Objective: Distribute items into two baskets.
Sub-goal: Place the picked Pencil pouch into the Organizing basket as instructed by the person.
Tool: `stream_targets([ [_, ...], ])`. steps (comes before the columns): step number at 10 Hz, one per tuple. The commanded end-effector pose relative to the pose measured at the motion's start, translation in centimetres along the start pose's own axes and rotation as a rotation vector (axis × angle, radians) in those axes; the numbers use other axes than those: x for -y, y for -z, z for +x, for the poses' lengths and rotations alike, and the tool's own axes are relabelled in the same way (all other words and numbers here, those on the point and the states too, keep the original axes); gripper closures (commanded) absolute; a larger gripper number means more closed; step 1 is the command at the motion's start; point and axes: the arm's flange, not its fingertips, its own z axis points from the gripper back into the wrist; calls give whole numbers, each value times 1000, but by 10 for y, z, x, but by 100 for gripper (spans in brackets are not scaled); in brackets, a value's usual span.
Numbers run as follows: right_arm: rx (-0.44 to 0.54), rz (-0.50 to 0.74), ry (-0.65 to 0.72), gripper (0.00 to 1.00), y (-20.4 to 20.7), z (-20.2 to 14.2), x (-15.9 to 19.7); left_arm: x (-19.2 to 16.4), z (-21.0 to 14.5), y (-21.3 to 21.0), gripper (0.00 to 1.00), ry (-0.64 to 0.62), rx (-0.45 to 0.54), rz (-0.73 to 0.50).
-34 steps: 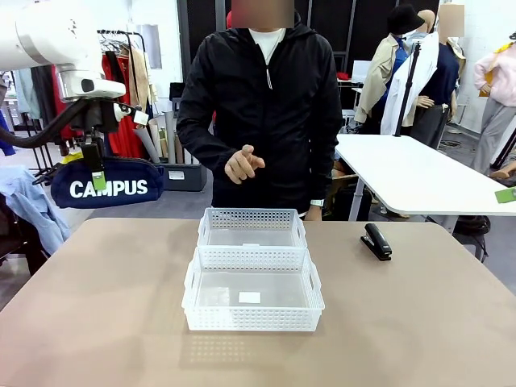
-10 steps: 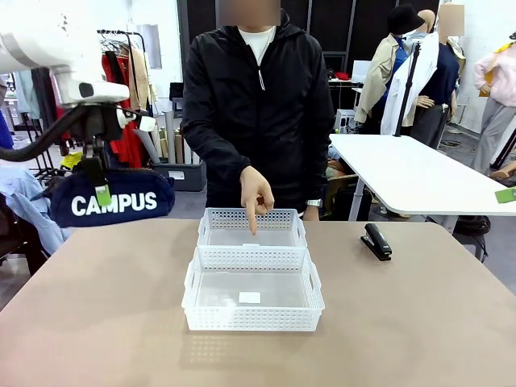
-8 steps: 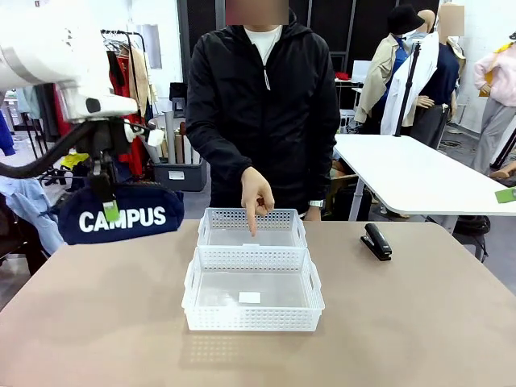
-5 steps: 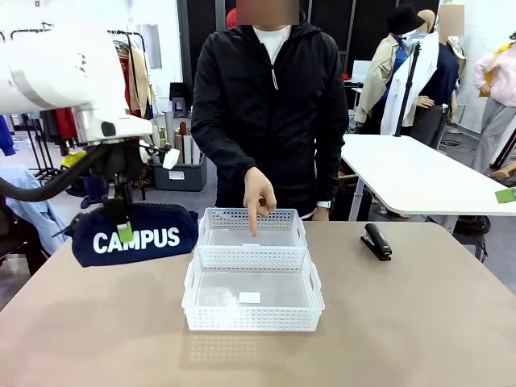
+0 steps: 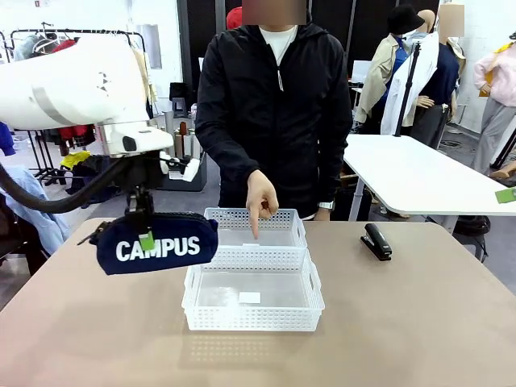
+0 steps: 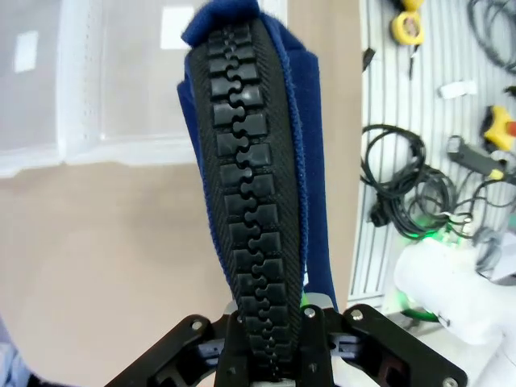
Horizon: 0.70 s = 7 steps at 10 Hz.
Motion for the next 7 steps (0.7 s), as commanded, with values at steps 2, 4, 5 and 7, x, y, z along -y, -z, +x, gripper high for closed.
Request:
stream_targets([
  [2, 35, 12, -24, 0, 0, 4, 2, -6, 39, 11, 100, 97, -2, -2],
  [4, 35, 12, -24, 0, 0, 4, 2, -10, 66, 17, 100, 133, -21, 19],
  [5, 35, 12, -24, 0, 0, 4, 2, -11, 78, 18, 100, 146, -21, 37],
  [7, 35, 12, -24, 0, 0, 4, 2, -9, 101, 28, 100, 181, -15, 38],
])
